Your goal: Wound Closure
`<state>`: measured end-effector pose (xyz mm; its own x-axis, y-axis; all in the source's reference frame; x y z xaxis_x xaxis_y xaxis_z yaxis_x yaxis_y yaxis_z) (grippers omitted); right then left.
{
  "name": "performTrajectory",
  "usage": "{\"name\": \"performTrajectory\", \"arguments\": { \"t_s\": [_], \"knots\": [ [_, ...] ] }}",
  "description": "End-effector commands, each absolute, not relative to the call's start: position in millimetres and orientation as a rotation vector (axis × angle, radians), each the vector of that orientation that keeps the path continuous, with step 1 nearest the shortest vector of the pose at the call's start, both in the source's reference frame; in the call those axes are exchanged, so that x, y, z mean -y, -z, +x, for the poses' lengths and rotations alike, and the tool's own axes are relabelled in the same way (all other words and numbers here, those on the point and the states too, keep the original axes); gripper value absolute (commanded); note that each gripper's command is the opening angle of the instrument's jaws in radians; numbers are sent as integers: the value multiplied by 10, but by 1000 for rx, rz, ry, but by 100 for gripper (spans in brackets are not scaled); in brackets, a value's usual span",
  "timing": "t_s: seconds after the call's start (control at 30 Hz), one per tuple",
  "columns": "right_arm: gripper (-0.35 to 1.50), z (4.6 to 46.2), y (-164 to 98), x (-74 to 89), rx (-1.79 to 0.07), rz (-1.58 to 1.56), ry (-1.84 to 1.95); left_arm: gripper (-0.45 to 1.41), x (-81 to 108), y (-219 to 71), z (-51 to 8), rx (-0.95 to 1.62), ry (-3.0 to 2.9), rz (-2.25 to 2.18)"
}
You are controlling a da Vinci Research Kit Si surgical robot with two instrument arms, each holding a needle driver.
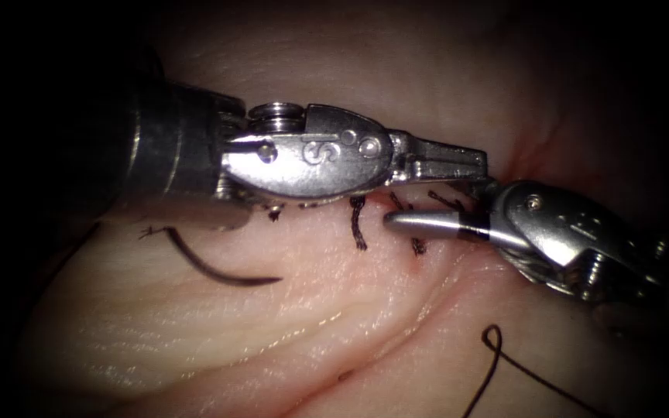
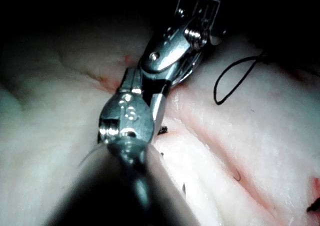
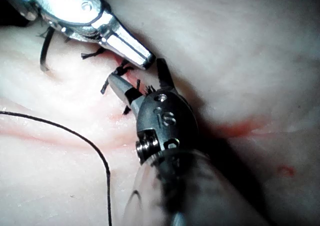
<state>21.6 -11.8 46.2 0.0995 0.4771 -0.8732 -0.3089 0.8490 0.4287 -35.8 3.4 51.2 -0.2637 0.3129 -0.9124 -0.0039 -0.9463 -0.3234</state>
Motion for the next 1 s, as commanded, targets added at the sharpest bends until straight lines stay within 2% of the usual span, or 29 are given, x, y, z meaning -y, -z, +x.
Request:
{"name": "performTrajectory", "arguments": {
  "t_s": [0.03,0.07,0.1,0.43,0.47,0.57,0.73,1.0],
  "knots": [
    [46,222,-466,118,-1360,146,-585,-45,-37,-516,-364,379,-2317,-1769],
    [-5,221,-466,120,-1363,142,-587,-45,-36,-516,-364,379,-2317,-1769],
    [-35,220,-466,121,-1362,137,-590,-45,-36,-516,-364,380,-2317,-1769],
    [-35,214,-465,117,-1368,46,-608,-45,-37,-511,-362,388,-2313,-1772],
    [-10,214,-465,116,-1367,42,-605,-45,-38,-511,-362,387,-2313,-1770],
    [146,210,-458,111,-1382,59,-603,-45,-40,-506,-356,384,-2307,-1767],
    [148,197,-446,108,-1410,93,-581,-45,-44,-499,-350,374,-2294,-1762],
    [148,127,-417,123,-1339,239,-445,-45,-48,-487,-329,363,-2280,-1754]
  ]
}}
